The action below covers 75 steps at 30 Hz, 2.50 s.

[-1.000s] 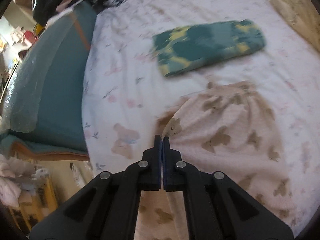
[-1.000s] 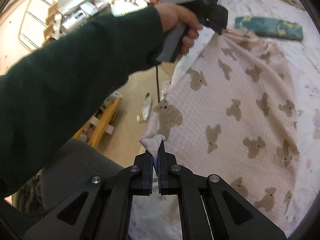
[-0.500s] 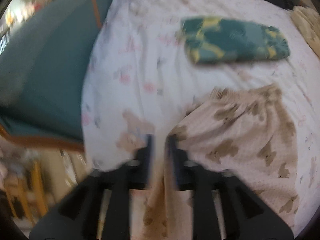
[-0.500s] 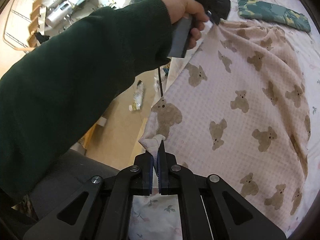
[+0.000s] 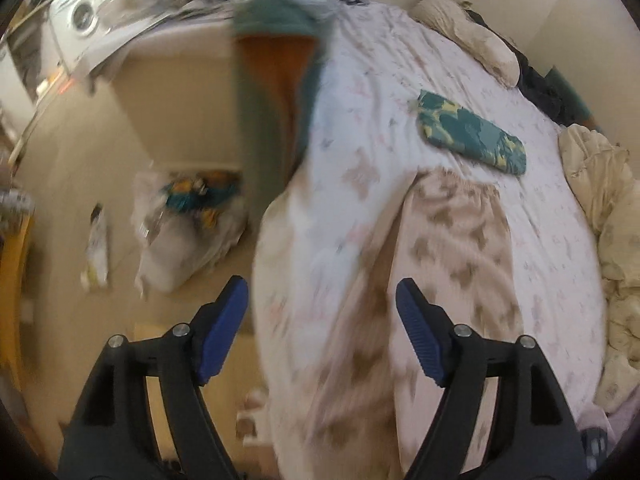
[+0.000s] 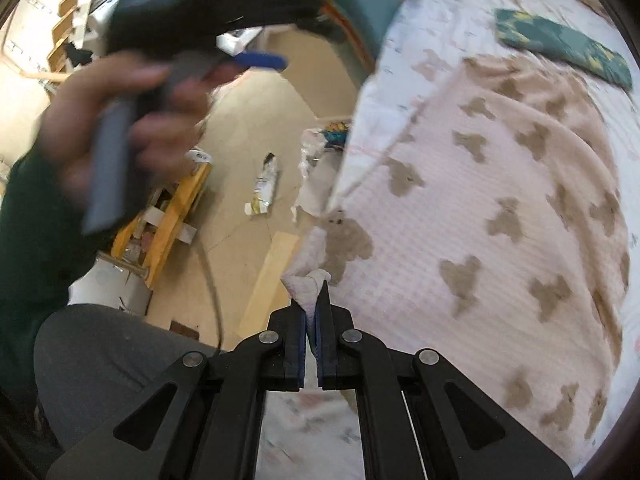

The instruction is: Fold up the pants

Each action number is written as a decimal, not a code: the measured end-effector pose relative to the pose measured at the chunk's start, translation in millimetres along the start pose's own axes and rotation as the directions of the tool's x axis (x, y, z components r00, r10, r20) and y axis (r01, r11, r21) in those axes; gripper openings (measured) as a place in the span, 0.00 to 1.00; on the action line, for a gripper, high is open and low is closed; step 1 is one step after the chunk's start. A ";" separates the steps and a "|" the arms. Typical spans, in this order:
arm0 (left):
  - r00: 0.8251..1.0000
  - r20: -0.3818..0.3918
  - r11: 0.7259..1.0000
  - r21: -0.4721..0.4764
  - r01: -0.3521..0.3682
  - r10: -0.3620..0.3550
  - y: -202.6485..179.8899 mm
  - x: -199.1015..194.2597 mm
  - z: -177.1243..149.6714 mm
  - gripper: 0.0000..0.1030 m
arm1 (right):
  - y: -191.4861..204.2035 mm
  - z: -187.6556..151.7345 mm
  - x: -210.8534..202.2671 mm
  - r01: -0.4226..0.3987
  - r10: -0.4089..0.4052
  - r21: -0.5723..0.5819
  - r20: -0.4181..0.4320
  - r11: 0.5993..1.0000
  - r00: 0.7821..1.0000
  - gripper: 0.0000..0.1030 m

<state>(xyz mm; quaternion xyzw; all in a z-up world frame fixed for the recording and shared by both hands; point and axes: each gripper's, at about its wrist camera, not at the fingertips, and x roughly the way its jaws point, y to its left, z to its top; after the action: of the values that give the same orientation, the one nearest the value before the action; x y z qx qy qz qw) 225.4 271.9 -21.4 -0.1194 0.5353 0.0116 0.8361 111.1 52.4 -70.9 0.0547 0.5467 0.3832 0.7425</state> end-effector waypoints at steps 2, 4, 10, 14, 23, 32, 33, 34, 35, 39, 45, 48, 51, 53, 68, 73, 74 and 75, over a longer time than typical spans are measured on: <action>1.000 0.009 1.000 -0.024 0.000 0.000 14.2 -13.4 -20.8 0.79 | 14.4 3.1 17.3 -0.012 0.012 -0.018 -0.008 1.000 1.000 0.03; 1.000 0.010 0.999 -0.040 -0.015 0.016 23.6 -13.5 -37.0 0.80 | 21.0 4.0 36.7 -0.026 0.026 -0.023 -0.013 0.999 1.000 0.03; 0.987 -0.161 0.998 -0.061 -0.022 0.012 39.2 31.6 -70.6 0.80 | 18.5 -4.7 94.2 -0.016 0.015 -0.026 -0.037 1.000 0.999 0.34; 0.960 -0.278 1.000 0.017 -0.003 0.008 29.3 59.4 -89.1 0.80 | 0.5 -15.9 67.8 -0.063 0.062 0.041 0.023 0.997 0.998 0.65; 0.890 -0.456 0.965 0.243 0.102 0.021 -30.3 102.5 -130.8 0.52 | -104.5 -86.8 -84.7 0.085 -0.138 0.263 0.189 0.961 0.972 0.65; 0.910 -0.413 0.886 0.433 0.169 0.029 -95.8 75.8 -140.5 0.02 | -229.6 -182.3 -112.6 -0.036 -0.119 0.648 0.194 0.761 0.974 0.71; 0.921 -0.387 0.872 0.467 0.146 0.053 -102.4 69.0 -142.7 0.02 | -234.3 -188.3 -104.6 -0.065 -0.084 0.659 0.192 0.749 0.978 0.72; 0.927 -0.367 0.863 0.490 0.123 0.076 -106.6 65.8 -144.7 0.02 | -234.9 -192.3 -99.0 -0.065 -0.077 0.665 0.181 0.744 0.980 0.72; 0.932 -0.345 0.850 0.519 0.088 0.115 -110.4 64.1 -148.8 0.02 | -235.2 -195.1 -91.1 -0.070 -0.057 0.669 0.166 0.740 0.984 0.72; 0.911 -0.324 0.809 0.588 -0.016 0.254 -113.7 76.0 -160.4 0.02 | -212.9 -194.4 -74.7 -0.007 -0.057 0.587 0.090 0.810 0.994 0.61; 0.943 -0.261 0.849 0.527 -0.042 0.209 -126.6 39.2 -149.9 0.02 | -177.2 -169.3 -97.6 -0.095 0.011 0.439 0.189 0.894 0.982 0.01; 0.979 -0.181 0.887 0.462 -0.003 0.097 -135.2 -11.7 -138.0 0.01 | -166.9 -164.7 -148.7 -0.160 0.027 0.415 0.308 0.896 0.951 0.01; 0.996 -0.073 0.929 0.362 0.073 -0.049 -143.0 -75.0 -123.5 0.01 | -156.1 -162.4 -209.4 -0.183 0.018 0.373 0.403 0.910 0.915 0.01; 0.992 -0.022 0.941 0.313 0.129 -0.128 -145.0 -111.3 -111.2 0.01 | -143.8 -162.5 -255.1 -0.184 0.010 0.331 0.464 0.926 0.886 0.01; 0.831 0.318 0.885 0.260 0.387 -0.457 -215.6 -295.8 -50.3 0.02 | -73.9 -81.5 -490.0 -0.095 -0.110 0.251 0.695 0.963 0.710 0.01; 0.841 0.377 0.919 0.227 0.322 -0.388 -228.4 -273.3 -20.1 0.02 | -91.9 -31.4 -483.3 -0.023 -0.181 0.298 0.637 0.954 0.749 0.01; 0.836 0.394 0.921 0.229 0.314 -0.383 -230.2 -273.2 -18.0 0.02 | -95.6 -20.4 -480.8 -0.018 -0.185 0.299 0.636 0.954 0.749 0.01; 0.825 0.416 0.922 0.232 0.312 -0.383 -230.4 -273.2 -13.5 0.02 | -97.1 -10.5 -479.4 0.002 -0.198 0.294 0.638 0.956 0.744 0.01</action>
<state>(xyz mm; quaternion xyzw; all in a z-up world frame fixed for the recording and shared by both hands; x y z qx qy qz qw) 130.7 75.0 261.7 -0.1444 0.2939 -0.1548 0.9321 99.5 -320.7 245.4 0.2594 0.2982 0.2184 0.8922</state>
